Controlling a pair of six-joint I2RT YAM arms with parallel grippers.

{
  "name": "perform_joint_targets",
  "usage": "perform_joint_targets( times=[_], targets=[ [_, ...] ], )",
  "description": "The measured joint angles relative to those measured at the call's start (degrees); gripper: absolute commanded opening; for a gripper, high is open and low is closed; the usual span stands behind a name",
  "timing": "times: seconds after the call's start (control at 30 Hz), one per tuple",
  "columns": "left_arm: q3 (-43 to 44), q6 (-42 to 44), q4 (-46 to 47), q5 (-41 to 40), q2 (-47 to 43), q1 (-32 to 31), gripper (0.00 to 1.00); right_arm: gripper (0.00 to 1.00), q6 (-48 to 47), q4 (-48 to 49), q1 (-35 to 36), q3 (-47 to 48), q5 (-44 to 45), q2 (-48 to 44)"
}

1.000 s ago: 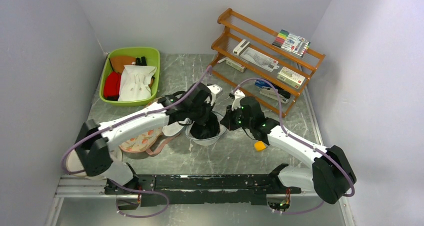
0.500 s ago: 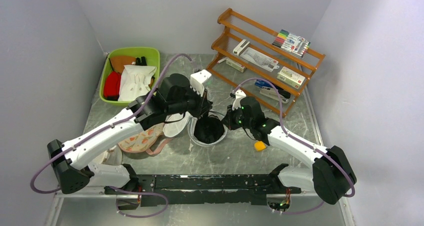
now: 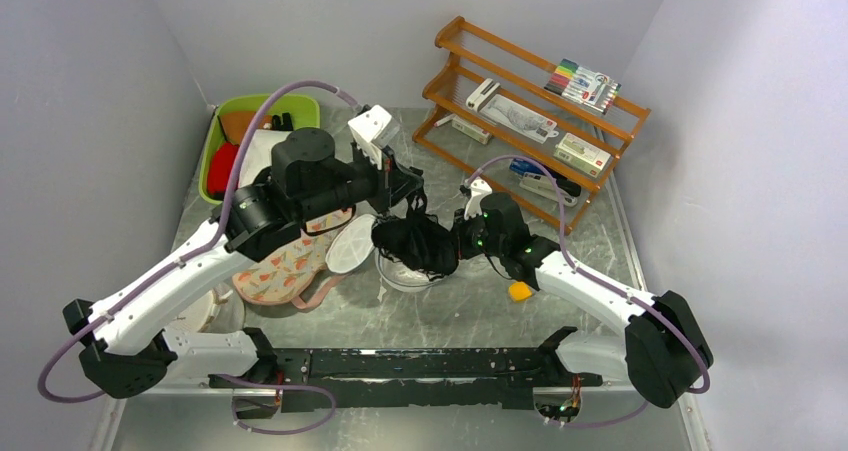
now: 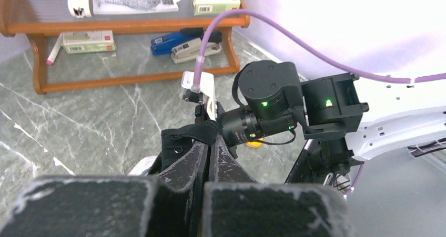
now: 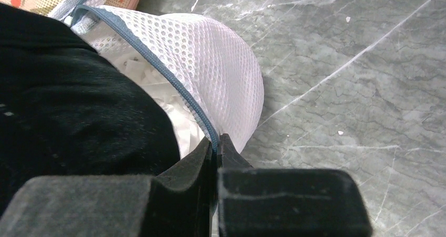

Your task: Unzip the laundry bag and remove the bra

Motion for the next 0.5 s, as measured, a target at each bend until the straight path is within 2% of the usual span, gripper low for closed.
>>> perform_joint_targets(
  times=[0.5],
  targets=[
    [1.7, 0.0, 2.6, -1.0, -3.6, 0.0, 0.07, 0.00, 0.0, 0.6, 0.0, 0.0, -0.2, 0.0]
  ],
)
